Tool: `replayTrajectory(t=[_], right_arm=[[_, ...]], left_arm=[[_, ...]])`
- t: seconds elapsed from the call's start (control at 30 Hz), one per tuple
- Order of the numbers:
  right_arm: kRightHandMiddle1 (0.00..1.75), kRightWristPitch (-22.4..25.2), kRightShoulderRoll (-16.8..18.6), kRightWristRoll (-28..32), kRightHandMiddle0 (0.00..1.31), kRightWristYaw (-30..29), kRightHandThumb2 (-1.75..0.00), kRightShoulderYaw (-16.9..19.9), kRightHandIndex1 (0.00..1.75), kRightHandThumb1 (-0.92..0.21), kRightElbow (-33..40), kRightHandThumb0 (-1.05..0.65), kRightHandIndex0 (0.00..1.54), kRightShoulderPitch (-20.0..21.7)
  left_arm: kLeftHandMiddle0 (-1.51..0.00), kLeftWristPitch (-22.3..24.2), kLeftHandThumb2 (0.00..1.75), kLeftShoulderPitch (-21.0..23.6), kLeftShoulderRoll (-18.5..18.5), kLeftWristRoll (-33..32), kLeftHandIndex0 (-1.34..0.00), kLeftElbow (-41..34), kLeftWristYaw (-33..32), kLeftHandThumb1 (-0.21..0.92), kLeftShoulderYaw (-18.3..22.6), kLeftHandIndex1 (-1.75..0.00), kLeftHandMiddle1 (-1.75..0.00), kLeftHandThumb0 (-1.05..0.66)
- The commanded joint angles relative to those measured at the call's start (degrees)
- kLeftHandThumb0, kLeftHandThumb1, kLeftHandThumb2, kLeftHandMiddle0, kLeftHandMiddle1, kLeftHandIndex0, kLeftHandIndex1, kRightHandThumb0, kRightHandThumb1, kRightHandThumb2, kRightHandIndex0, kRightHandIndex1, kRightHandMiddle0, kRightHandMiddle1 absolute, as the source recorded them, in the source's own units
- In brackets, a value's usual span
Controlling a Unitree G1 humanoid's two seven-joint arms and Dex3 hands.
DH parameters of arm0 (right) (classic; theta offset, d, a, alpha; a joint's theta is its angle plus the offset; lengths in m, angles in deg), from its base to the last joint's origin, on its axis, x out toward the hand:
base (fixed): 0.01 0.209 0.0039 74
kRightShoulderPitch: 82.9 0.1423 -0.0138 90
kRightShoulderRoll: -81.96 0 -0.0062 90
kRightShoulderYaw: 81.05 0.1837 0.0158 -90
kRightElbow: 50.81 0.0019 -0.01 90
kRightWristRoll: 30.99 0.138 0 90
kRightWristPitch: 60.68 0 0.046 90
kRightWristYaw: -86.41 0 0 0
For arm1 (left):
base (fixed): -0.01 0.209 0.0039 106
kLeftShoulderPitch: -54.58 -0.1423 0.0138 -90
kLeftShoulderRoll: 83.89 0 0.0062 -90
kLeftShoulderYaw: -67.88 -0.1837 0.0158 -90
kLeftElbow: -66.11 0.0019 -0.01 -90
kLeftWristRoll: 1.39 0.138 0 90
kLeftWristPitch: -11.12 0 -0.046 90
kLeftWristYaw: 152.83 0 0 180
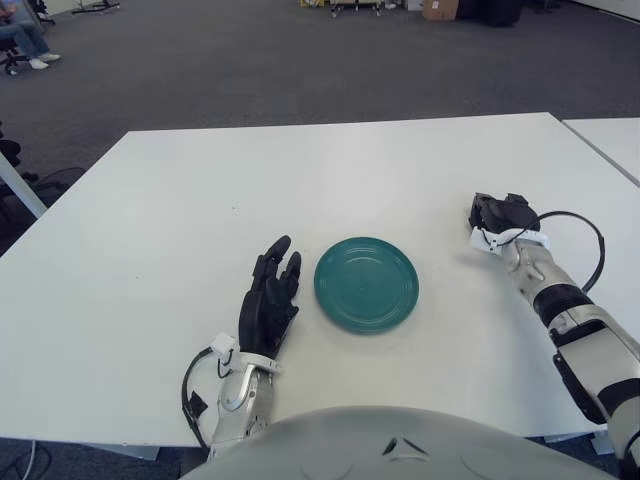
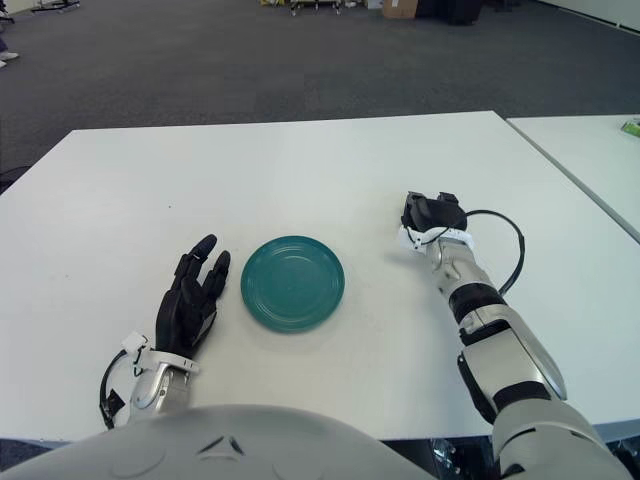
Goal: Put the gum into the plate.
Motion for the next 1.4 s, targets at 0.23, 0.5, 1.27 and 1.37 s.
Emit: replayTrajectory(t=[0.23, 0.5, 1.27, 1.37], right_arm=[[1.75, 2.4, -4.14, -0.52, 0.56, 7.54, -1.23, 3.08, 1.75, -0.38, 20.96, -0.46, 0.96, -5.3], [1.75, 2.77, -5.45, -0.79, 0.61, 10.93, -1.31, 5.87, 1.75, -0.32, 34.36, -0.48, 1.0, -10.19], [1.75, 0.67, -7.72, -3.95, 0.65, 21.27, -1.37, 8.18, 1.75, -0.28, 45.84, -0.5, 1.04, -10.38], [1.75, 0.47, -7.61, -3.84, 0.64, 21.79, -1.36, 8.49, 1.75, -0.28, 45.92, -0.5, 1.03, -10.26]], left_arm=[[-0.3, 1.15, 0.9, 0.75, -2.74, -2.29, 0.0, 1.97, 0.77, 0.92, 0.42, -0.66, -0.03, -0.92], [-0.36, 1.75, 0.89, 1.53, -2.9, -3.87, 0.0, 2.48, 1.56, 0.92, 0.92, -0.75, -0.04, -0.94], [-0.36, -0.5, 0.88, 3.74, -3.23, -3.67, 0.0, 6.6, 3.03, 0.92, 2.34, -0.8, -0.01, -0.92], [-0.34, -0.96, 0.89, 4.04, -3.1, -2.94, 0.0, 7.18, 2.53, 0.92, 2.48, -0.78, 0.0, -0.9]])
